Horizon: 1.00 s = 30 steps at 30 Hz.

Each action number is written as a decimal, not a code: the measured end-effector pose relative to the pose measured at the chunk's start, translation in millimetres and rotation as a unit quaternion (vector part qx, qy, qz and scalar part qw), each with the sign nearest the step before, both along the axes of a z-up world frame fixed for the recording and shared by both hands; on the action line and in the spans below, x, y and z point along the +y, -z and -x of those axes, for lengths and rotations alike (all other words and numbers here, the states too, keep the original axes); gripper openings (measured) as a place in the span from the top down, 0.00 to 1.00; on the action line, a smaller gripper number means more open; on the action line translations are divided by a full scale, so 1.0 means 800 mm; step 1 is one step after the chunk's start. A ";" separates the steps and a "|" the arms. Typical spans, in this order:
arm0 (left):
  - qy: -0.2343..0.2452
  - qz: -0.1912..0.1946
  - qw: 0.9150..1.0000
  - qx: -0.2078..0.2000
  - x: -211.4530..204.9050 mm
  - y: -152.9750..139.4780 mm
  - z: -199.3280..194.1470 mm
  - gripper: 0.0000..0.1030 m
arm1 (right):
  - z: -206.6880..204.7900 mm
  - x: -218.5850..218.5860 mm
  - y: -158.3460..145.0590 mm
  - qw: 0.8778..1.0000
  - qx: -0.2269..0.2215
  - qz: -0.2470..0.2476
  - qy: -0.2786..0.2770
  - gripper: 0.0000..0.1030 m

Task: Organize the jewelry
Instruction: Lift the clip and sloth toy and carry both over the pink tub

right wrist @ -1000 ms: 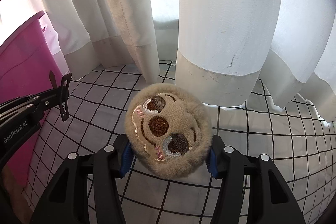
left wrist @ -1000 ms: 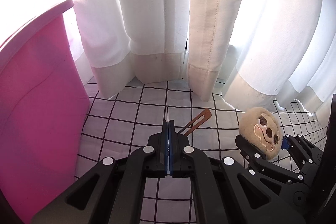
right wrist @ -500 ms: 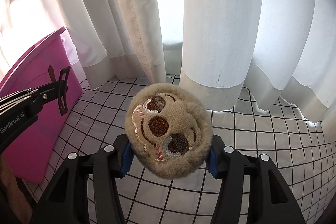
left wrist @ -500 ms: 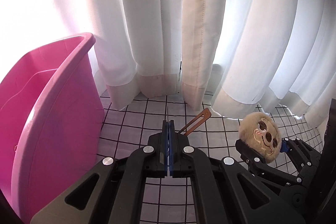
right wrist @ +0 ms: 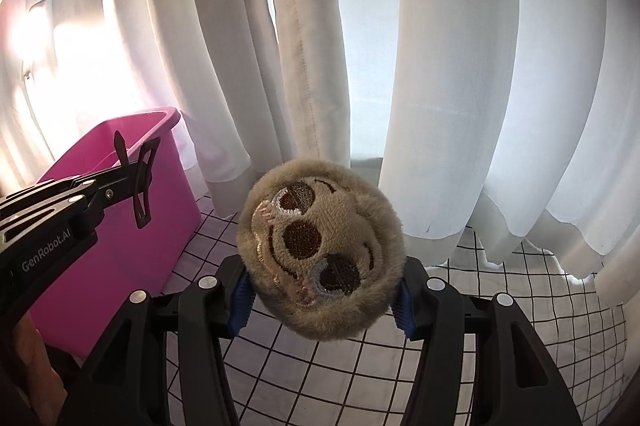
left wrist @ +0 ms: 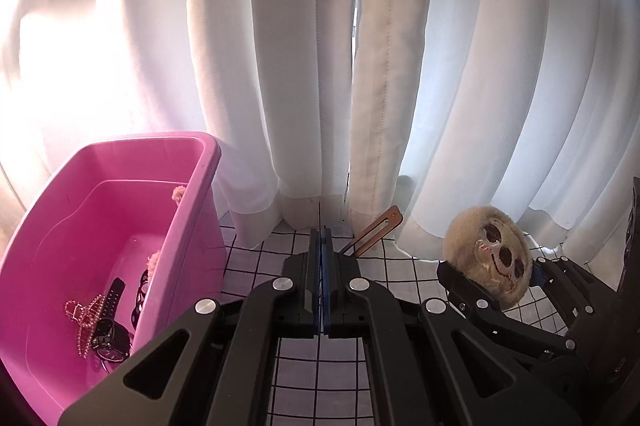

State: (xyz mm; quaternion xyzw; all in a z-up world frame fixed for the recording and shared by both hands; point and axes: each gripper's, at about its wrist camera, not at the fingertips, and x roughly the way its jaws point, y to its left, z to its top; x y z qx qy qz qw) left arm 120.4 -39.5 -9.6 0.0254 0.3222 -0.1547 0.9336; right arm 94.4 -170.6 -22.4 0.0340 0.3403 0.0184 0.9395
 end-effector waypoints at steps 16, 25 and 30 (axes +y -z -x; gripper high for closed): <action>-0.090 0.022 0.994 -0.056 0.109 -0.088 0.001 0.99 | -0.029 0.099 -0.089 0.993 -0.068 0.004 -0.092 0.48; -0.179 0.008 0.983 -0.045 0.220 -0.093 0.004 0.99 | -0.040 0.200 -0.107 0.982 -0.070 -0.001 -0.178 0.48; -0.215 0.002 0.976 -0.026 0.269 -0.075 0.008 0.99 | -0.041 0.256 -0.106 0.974 -0.057 0.010 -0.220 0.48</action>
